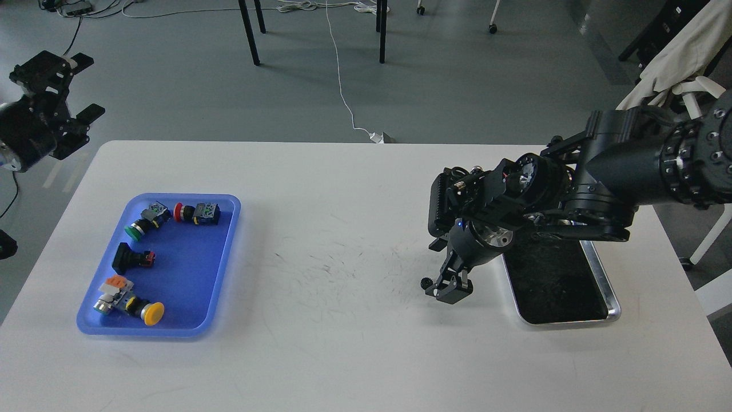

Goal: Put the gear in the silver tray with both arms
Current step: 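Move the right gripper over the black gear on the table, then lower the right gripper and grasp the black gear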

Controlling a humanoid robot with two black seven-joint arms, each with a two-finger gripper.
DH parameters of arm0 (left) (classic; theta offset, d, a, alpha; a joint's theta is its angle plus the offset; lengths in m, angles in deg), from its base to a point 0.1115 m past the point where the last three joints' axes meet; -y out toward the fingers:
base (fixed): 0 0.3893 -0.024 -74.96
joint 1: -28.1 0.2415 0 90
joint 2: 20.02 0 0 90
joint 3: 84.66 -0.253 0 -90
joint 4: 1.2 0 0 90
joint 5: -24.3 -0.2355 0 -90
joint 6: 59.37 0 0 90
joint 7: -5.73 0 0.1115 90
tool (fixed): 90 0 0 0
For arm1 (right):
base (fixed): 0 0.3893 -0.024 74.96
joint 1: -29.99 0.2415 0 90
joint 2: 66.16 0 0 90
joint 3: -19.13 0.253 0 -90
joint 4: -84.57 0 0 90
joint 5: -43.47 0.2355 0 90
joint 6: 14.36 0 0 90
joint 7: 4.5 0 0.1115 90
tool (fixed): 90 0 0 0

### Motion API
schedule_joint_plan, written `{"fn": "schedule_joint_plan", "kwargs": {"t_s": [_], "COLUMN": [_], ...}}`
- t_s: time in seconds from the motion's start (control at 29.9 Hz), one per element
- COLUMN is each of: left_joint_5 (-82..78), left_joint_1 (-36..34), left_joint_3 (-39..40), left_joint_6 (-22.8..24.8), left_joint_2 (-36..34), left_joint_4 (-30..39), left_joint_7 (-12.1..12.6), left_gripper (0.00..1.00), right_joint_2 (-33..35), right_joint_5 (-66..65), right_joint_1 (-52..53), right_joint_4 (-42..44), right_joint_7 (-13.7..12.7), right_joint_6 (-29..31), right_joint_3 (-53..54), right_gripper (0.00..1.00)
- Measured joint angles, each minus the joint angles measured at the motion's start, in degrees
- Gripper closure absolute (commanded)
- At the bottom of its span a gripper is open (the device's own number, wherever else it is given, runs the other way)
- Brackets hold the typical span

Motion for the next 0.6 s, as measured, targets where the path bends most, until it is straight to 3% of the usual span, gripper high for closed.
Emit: {"fn": "schedule_joint_plan", "kwargs": {"t_s": [0.3,0.6], "left_joint_5": [0.1,0.6], "left_joint_1": [1.1,1.2], "left_joint_3": [0.0,0.0], "left_joint_6": [0.3,0.3], "left_joint_2": [-1.2,-1.2], "left_joint_4": [-0.1,-0.1], "left_joint_7": [0.0,0.0], "left_gripper": [0.01,0.01], "right_joint_2": [-1.0,-1.0], "right_joint_5": [0.2,0.2], "right_joint_1": [-4.3,-5.7], "right_joint_4": [4.8,6.7], "right_joint_7": [0.0,0.0], "right_joint_6": [0.0,0.0], "right_joint_3": [-0.2,-0.2], "right_gripper": [0.14,0.23]}}
